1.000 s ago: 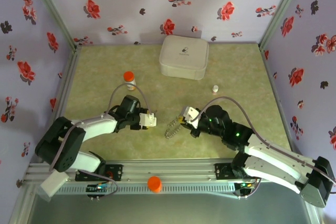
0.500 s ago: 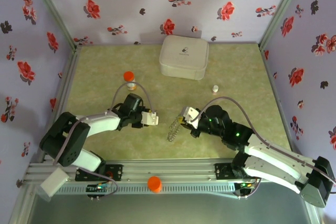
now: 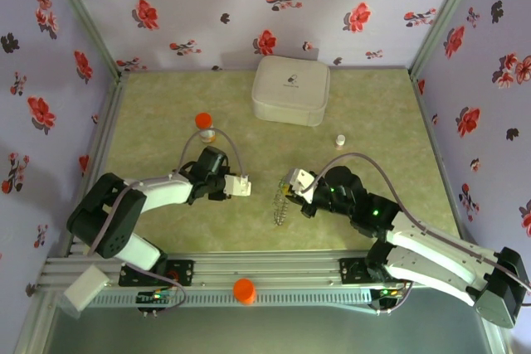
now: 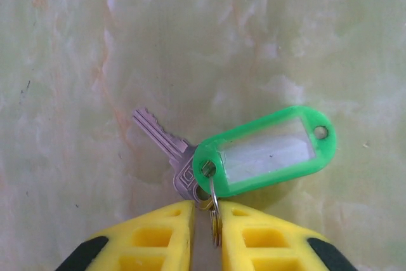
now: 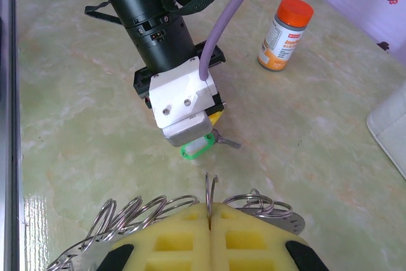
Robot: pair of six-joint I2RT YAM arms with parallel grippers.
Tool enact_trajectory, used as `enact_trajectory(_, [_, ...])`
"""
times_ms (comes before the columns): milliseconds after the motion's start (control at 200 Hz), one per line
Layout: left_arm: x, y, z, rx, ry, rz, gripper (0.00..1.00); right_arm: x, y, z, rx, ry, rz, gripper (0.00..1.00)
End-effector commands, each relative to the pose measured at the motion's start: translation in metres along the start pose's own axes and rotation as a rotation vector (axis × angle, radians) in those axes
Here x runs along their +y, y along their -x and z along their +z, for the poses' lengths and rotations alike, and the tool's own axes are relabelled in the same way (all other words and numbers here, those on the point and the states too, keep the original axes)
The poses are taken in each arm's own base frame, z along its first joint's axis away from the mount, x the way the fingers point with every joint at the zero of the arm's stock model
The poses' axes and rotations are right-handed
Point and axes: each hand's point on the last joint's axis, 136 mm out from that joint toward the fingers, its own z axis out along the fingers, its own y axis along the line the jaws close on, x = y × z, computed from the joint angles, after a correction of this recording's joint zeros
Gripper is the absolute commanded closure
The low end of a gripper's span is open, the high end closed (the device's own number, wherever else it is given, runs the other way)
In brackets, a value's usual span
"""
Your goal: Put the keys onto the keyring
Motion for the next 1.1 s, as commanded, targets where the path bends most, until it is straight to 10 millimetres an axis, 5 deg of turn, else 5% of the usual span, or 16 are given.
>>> enact_trajectory(0, [0.008,0.001,0.001,0.02,0.022,0.026,0.88,0.002,0.01,-0.002,-0.044,0.009,-0.014,1.0])
enact_trajectory(450, [0.025,0.017,-0.024,-0.059,0.086,-0.085,1.0,0.002,0.01,-0.003,-0.044,0.006,-0.009,1.0])
enact_trajectory(620, [0.029,0.032,-0.067,-0.124,0.085,-0.213,1.0,0.001,0.01,-0.002,-0.038,0.004,-0.013,1.0])
enact_trajectory(865, [0.028,0.067,-0.155,-0.234,0.005,-0.406,1.0,0.0,0.016,0.001,-0.026,0.013,-0.048,1.0])
enact_trajectory(1095, [0.016,0.092,-0.207,-0.334,-0.093,-0.524,1.0,0.012,0.026,0.02,-0.036,0.09,-0.11,1.0])
